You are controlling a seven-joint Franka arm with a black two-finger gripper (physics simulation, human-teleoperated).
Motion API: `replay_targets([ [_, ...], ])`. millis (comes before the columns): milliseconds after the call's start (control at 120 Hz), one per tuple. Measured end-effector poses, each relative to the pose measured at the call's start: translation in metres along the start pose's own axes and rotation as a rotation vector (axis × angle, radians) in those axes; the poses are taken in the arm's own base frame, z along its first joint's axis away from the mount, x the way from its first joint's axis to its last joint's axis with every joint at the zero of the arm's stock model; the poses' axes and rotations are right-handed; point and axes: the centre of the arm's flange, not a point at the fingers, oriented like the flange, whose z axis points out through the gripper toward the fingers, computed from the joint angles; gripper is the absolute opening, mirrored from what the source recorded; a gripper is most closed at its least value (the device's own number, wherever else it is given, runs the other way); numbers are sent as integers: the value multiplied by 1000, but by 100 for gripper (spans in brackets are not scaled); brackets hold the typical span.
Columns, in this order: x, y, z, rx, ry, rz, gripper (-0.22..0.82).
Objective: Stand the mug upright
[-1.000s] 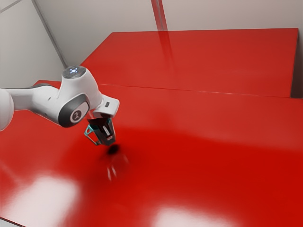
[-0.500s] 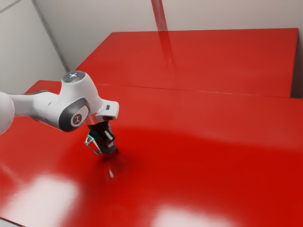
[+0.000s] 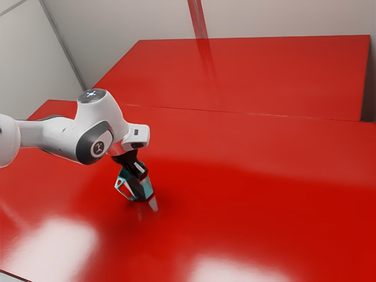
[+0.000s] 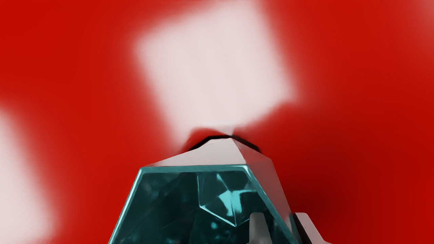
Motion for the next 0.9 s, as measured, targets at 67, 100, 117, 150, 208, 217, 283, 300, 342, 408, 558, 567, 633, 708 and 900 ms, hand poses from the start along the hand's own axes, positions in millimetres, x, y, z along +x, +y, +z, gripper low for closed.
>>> replay_targets([
  [67,0,0,0,-1,0,-2,0],
  [100,0,0,0,-1,1,-2,2],
  [117,0,1,0,-1,1,-2,3],
  [150,1,1,-1,-1,2,-1,5],
  [208,1,2,-2,-1,4,1,9],
  [217,2,2,-2,-1,4,1,9],
  [283,2,2,-3,-1,7,0,13],
  [300,2,2,-3,-1,8,0,13],
  [342,3,3,-4,-1,8,0,15],
  [408,3,4,-4,-2,11,0,18],
  [558,6,4,-9,-4,22,-4,25],
  [567,6,4,-9,-4,22,-5,25],
  [633,7,4,-13,-5,30,-6,27],
  [708,9,4,-19,-7,40,-8,29],
  [900,20,2,-49,-28,72,-32,32],
])
